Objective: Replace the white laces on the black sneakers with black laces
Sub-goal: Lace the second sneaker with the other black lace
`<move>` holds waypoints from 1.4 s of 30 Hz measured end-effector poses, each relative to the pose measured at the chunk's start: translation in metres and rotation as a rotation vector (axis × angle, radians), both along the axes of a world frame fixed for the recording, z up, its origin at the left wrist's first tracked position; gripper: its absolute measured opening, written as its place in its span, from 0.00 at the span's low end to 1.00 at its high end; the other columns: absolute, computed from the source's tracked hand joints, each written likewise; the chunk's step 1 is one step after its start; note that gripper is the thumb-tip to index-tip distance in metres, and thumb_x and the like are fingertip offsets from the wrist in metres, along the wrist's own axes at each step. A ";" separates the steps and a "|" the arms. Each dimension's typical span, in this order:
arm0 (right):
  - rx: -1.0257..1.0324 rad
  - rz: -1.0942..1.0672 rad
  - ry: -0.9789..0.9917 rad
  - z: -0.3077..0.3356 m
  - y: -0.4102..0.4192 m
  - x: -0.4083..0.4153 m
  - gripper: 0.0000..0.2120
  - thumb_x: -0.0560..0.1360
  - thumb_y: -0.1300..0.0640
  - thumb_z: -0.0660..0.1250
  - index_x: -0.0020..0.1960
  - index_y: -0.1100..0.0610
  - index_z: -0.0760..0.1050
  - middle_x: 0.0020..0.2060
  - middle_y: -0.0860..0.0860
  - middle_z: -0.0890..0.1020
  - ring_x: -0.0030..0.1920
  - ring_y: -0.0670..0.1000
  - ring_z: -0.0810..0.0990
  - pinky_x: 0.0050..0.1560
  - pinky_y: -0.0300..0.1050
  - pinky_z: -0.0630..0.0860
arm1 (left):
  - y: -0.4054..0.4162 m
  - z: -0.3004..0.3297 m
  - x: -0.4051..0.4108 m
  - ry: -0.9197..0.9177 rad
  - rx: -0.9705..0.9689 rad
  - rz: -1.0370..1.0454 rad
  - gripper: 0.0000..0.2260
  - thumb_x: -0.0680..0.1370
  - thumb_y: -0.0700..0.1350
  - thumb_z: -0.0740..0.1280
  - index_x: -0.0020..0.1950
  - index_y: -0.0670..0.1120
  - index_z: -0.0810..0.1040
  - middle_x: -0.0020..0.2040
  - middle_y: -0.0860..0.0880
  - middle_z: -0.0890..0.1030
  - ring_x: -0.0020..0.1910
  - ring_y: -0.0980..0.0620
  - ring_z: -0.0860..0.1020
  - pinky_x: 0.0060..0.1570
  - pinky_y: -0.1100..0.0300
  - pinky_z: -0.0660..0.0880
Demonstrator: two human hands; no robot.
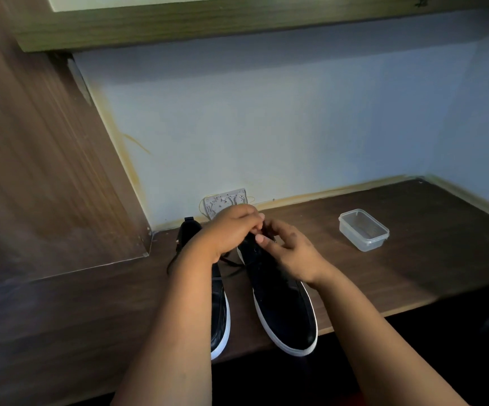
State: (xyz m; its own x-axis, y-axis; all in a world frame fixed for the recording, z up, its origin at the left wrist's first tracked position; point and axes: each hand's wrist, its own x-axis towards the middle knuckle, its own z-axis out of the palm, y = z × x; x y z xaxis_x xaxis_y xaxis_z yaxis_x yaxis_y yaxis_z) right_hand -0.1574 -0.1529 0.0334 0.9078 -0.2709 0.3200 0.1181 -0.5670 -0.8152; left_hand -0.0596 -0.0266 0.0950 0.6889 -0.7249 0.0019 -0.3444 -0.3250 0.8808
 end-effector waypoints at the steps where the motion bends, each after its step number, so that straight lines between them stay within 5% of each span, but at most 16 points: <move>1: -0.001 -0.007 -0.055 0.006 0.002 -0.001 0.04 0.79 0.54 0.64 0.50 0.48 0.77 0.44 0.43 0.80 0.45 0.38 0.76 0.47 0.34 0.71 | 0.001 -0.002 -0.002 -0.008 -0.013 0.013 0.13 0.80 0.47 0.63 0.36 0.48 0.76 0.36 0.53 0.78 0.40 0.57 0.75 0.45 0.61 0.67; 4: 0.113 -0.261 -0.040 0.004 -0.011 -0.005 0.11 0.81 0.54 0.61 0.42 0.52 0.77 0.37 0.48 0.80 0.36 0.43 0.73 0.36 0.40 0.67 | 0.015 -0.004 -0.001 0.028 -0.093 0.097 0.15 0.81 0.47 0.62 0.36 0.47 0.77 0.35 0.53 0.79 0.39 0.56 0.77 0.49 0.60 0.68; 8: 0.207 -0.555 0.258 -0.013 -0.037 -0.016 0.13 0.82 0.52 0.57 0.47 0.55 0.77 0.44 0.54 0.78 0.43 0.50 0.73 0.42 0.44 0.67 | 0.036 -0.006 0.004 0.040 -0.060 0.168 0.14 0.82 0.46 0.61 0.38 0.47 0.78 0.39 0.52 0.80 0.41 0.55 0.77 0.50 0.61 0.68; 12: 0.010 -0.407 0.124 -0.011 -0.018 -0.011 0.20 0.80 0.43 0.57 0.67 0.51 0.70 0.65 0.50 0.69 0.65 0.53 0.65 0.64 0.52 0.64 | 0.032 -0.011 -0.008 0.035 -0.015 0.115 0.14 0.82 0.44 0.59 0.40 0.46 0.77 0.41 0.53 0.81 0.40 0.56 0.77 0.46 0.64 0.68; 15: -0.199 -0.161 0.028 0.003 0.006 -0.007 0.19 0.78 0.38 0.55 0.59 0.46 0.74 0.56 0.43 0.74 0.62 0.50 0.65 0.60 0.52 0.64 | 0.019 -0.014 -0.021 0.014 -0.026 0.030 0.13 0.83 0.43 0.59 0.40 0.46 0.77 0.39 0.51 0.80 0.37 0.56 0.76 0.43 0.66 0.71; 20: -0.085 -0.486 0.095 -0.009 -0.030 -0.009 0.09 0.80 0.51 0.59 0.46 0.49 0.76 0.52 0.48 0.76 0.56 0.54 0.67 0.54 0.52 0.65 | 0.021 -0.015 -0.012 0.104 -0.088 0.037 0.14 0.83 0.43 0.58 0.40 0.46 0.76 0.37 0.51 0.79 0.36 0.56 0.75 0.43 0.67 0.72; 25: -0.236 -0.647 0.315 -0.011 -0.048 -0.014 0.12 0.81 0.51 0.59 0.54 0.52 0.79 0.58 0.52 0.76 0.61 0.57 0.67 0.56 0.52 0.66 | 0.024 -0.017 -0.005 0.185 0.003 0.028 0.13 0.83 0.44 0.58 0.42 0.44 0.77 0.37 0.50 0.79 0.32 0.55 0.76 0.43 0.66 0.74; 29: -0.223 -0.334 0.082 0.003 -0.015 -0.010 0.17 0.80 0.49 0.61 0.68 0.47 0.71 0.66 0.45 0.72 0.67 0.53 0.61 0.65 0.51 0.62 | 0.015 -0.020 -0.011 0.232 0.052 -0.013 0.12 0.83 0.45 0.60 0.43 0.43 0.78 0.34 0.49 0.75 0.25 0.56 0.70 0.42 0.60 0.79; 32: -0.156 -0.096 0.048 0.001 0.002 -0.003 0.09 0.79 0.49 0.63 0.56 0.48 0.78 0.48 0.44 0.81 0.59 0.50 0.70 0.57 0.46 0.69 | 0.010 -0.021 -0.013 0.183 0.034 0.009 0.11 0.82 0.45 0.61 0.43 0.44 0.79 0.33 0.49 0.75 0.24 0.56 0.69 0.41 0.59 0.79; 36: -0.150 -0.348 0.033 -0.012 -0.016 -0.002 0.06 0.77 0.51 0.66 0.43 0.50 0.79 0.35 0.47 0.80 0.50 0.56 0.75 0.41 0.42 0.65 | 0.017 -0.022 -0.006 0.148 0.031 0.068 0.12 0.81 0.46 0.63 0.42 0.43 0.79 0.35 0.48 0.78 0.27 0.55 0.72 0.46 0.54 0.78; 40: -0.221 -0.130 0.042 -0.006 -0.016 -0.008 0.17 0.76 0.55 0.69 0.64 0.51 0.76 0.54 0.44 0.80 0.59 0.48 0.73 0.57 0.40 0.68 | 0.014 -0.024 -0.008 0.075 0.048 0.052 0.13 0.82 0.47 0.62 0.42 0.45 0.80 0.34 0.51 0.80 0.28 0.54 0.73 0.42 0.55 0.76; 42: -0.113 -0.022 -0.042 -0.001 -0.002 -0.007 0.16 0.76 0.60 0.69 0.63 0.53 0.77 0.52 0.43 0.81 0.53 0.42 0.78 0.54 0.32 0.72 | 0.008 -0.026 -0.012 0.035 0.084 0.035 0.12 0.81 0.47 0.63 0.41 0.46 0.80 0.33 0.51 0.80 0.27 0.54 0.73 0.40 0.57 0.75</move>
